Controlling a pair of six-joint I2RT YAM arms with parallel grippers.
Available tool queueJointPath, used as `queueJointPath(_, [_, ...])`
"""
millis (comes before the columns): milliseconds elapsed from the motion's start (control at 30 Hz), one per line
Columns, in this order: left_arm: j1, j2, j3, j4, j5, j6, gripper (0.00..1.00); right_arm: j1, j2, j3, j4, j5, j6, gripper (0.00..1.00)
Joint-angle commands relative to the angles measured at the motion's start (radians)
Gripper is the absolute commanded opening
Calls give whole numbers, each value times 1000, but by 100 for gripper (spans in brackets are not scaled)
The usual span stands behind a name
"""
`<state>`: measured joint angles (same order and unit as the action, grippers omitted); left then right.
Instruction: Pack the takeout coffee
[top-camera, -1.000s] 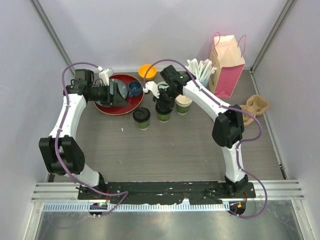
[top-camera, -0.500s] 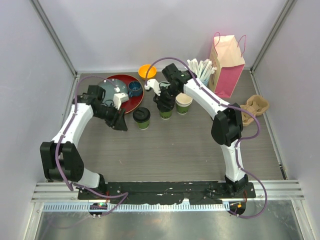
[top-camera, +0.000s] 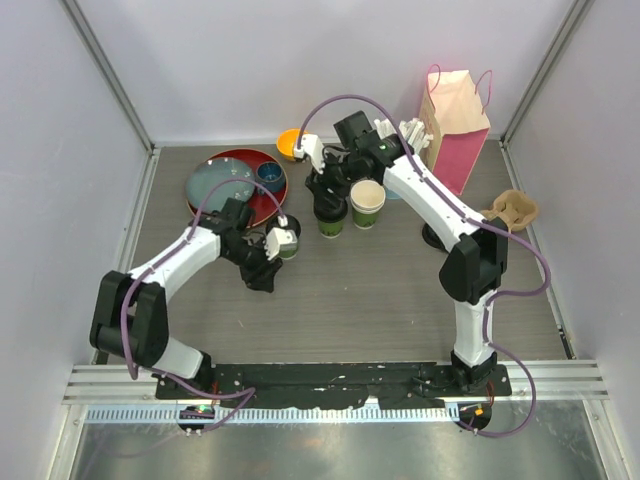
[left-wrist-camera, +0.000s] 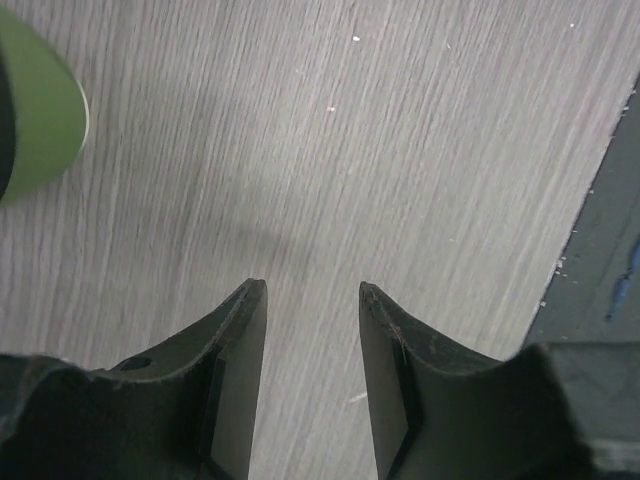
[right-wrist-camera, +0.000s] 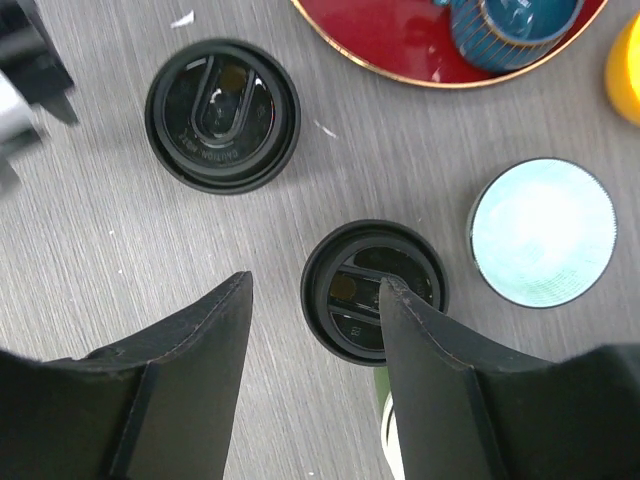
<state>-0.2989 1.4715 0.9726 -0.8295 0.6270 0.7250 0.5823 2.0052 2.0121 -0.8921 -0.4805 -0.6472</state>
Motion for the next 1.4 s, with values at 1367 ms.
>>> queueJointPath(1367, [-77,84,277,60,-69,-81,60,-421,-226,-78,441,570,492,73])
